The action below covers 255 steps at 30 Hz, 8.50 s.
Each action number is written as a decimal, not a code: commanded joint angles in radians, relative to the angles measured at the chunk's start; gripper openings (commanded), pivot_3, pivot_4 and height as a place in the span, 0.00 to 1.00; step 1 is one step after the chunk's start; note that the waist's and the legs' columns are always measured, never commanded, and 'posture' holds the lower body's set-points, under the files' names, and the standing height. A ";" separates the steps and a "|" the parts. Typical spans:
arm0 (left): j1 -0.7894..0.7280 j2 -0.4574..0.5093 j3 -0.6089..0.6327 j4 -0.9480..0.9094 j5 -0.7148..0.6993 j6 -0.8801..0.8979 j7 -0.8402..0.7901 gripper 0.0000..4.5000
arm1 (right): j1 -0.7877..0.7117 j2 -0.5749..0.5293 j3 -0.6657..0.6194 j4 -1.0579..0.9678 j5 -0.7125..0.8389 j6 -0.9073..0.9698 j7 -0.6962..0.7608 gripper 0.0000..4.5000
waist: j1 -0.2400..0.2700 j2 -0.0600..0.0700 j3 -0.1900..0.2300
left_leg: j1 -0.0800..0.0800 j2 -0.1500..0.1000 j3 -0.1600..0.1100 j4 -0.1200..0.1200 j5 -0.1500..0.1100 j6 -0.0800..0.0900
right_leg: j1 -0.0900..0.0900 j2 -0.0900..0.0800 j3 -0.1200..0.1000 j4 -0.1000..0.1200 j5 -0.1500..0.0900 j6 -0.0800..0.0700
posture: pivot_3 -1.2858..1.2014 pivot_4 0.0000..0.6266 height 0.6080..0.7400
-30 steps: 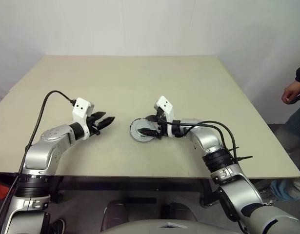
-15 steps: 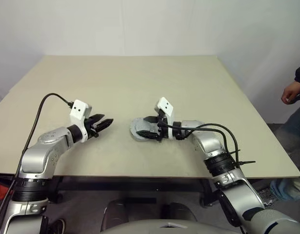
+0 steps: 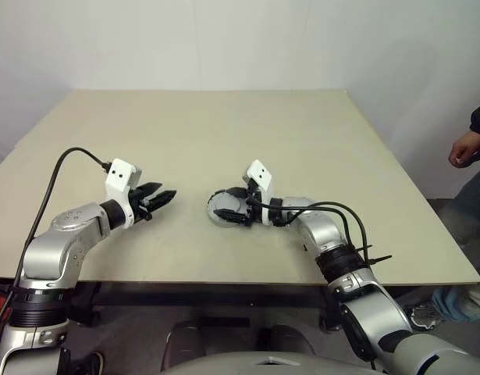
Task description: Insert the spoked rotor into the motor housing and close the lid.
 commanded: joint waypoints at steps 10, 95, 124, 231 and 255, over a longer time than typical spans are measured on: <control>-0.019 0.002 0.026 -0.016 0.001 -0.026 0.021 0.59 | -0.040 -0.007 -0.020 0.036 -0.009 -0.055 -0.002 0.71 | 0.000 0.000 0.000 | 0.000 0.000 0.000 0.000 0.000 0.001 | 0.000 0.000 0.000 0.000 0.001 -0.001 | 0.52 0.00 1.00; -0.280 -0.476 0.117 0.169 -0.357 0.519 0.479 0.01 | -0.047 -0.011 -0.004 0.284 -0.118 -0.326 -0.015 0.71 | 0.000 0.000 -0.001 | 0.002 0.000 0.001 0.003 -0.003 0.005 | 0.010 -0.002 -0.001 -0.006 -0.001 0.002 | 0.52 0.00 1.00; -0.344 -0.471 0.198 0.269 -0.264 0.742 0.535 0.01 | -0.049 -0.019 -0.040 0.171 -0.051 -0.209 0.032 0.71 | 0.002 0.005 -0.004 | 0.002 0.000 0.001 -0.005 -0.003 0.005 | 0.011 -0.002 -0.004 -0.021 -0.002 0.004 | 0.52 0.00 1.00; -0.323 -0.485 0.323 0.028 -0.337 0.454 0.324 0.00 | -0.387 0.102 -0.771 0.406 0.500 0.867 -0.623 0.47 | 0.012 0.008 -0.004 | -0.013 0.000 0.000 -0.008 0.001 0.002 | -0.002 -0.004 -0.007 -0.020 0.003 -0.001 | 0.52 0.00 1.00; -0.272 -0.526 0.497 0.097 -0.690 0.278 0.618 0.27 | -0.579 0.168 -0.986 0.341 0.786 0.907 -0.862 0.47 | 0.007 0.006 0.000 | -0.030 0.001 0.000 -0.002 0.002 0.000 | -0.023 -0.002 -0.007 -0.006 0.003 0.001 | 0.52 0.00 1.00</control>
